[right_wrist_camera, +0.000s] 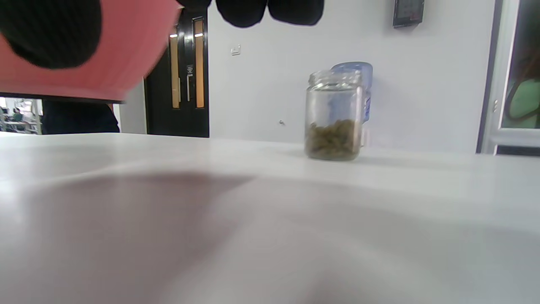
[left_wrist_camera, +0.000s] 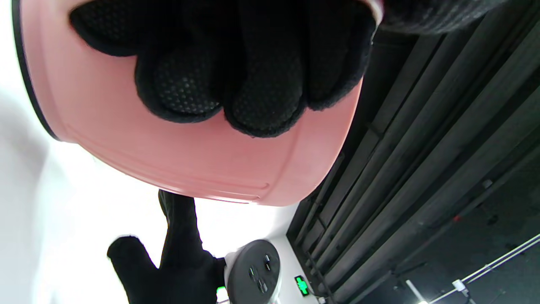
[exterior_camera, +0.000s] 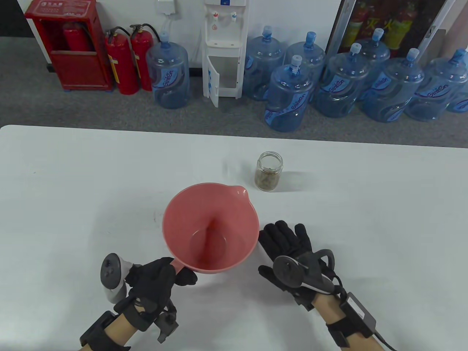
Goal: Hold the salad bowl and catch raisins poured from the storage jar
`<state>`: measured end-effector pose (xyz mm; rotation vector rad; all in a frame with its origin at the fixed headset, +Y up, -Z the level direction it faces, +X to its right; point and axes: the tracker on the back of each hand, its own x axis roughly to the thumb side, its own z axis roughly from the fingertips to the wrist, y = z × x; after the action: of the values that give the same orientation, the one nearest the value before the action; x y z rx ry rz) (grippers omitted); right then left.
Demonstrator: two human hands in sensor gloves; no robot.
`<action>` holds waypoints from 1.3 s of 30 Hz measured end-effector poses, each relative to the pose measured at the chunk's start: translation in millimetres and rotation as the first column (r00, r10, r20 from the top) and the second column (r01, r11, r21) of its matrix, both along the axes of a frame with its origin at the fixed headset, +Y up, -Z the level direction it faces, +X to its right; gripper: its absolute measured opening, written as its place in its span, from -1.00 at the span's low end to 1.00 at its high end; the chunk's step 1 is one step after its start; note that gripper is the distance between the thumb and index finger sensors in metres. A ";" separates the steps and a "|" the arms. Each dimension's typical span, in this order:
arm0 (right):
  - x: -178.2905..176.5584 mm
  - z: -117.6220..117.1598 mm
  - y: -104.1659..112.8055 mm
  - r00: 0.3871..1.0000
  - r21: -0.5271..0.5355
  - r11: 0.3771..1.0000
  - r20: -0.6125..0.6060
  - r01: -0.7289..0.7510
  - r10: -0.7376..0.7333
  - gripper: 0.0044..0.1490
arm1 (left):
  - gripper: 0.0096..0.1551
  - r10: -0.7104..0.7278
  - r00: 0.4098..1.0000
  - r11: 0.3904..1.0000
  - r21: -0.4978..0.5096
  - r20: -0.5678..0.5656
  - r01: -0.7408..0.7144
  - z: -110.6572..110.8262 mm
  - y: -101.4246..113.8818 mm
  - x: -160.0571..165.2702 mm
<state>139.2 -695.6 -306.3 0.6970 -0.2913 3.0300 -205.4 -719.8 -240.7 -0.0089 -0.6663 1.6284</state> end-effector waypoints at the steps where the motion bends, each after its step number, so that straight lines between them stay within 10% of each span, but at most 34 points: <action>1: 1.0 -10.3 3.3 1.000 0.020 1.000 0.022 -0.012 0.011 0.13 | -0.55 0.013 1.000 1.000 -0.004 0.012 -0.013 -0.7 -1.1 -0.8; 8: 12.7 -115.1 21.5 0.913 -0.074 0.943 0.286 0.325 -0.292 0.17 | -0.54 0.056 0.998 0.998 -0.010 -0.010 -0.056 -1.2 -3.1 -3.6; 14: 22.4 -174.0 -13.8 0.618 -0.098 0.693 0.552 0.714 -0.559 0.38 | -0.54 0.050 0.998 0.999 0.008 -0.027 -0.050 -0.5 -1.6 -5.4; 18: 23.7 -187.2 -34.8 0.528 -0.075 0.622 0.613 0.779 -0.587 0.45 | -0.54 0.052 0.998 0.999 0.008 -0.029 -0.052 -0.1 -1.4 -5.4; 39: 14.2 -208.1 -49.1 0.530 -0.100 0.634 0.657 0.766 -0.536 0.44 | -0.53 0.058 0.997 0.998 -0.006 -0.050 -0.058 -0.8 -1.7 -7.9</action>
<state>153.4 -744.7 -514.4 -0.3482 0.0487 2.3062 -213.4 -721.5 -241.5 0.0459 -0.6280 1.6814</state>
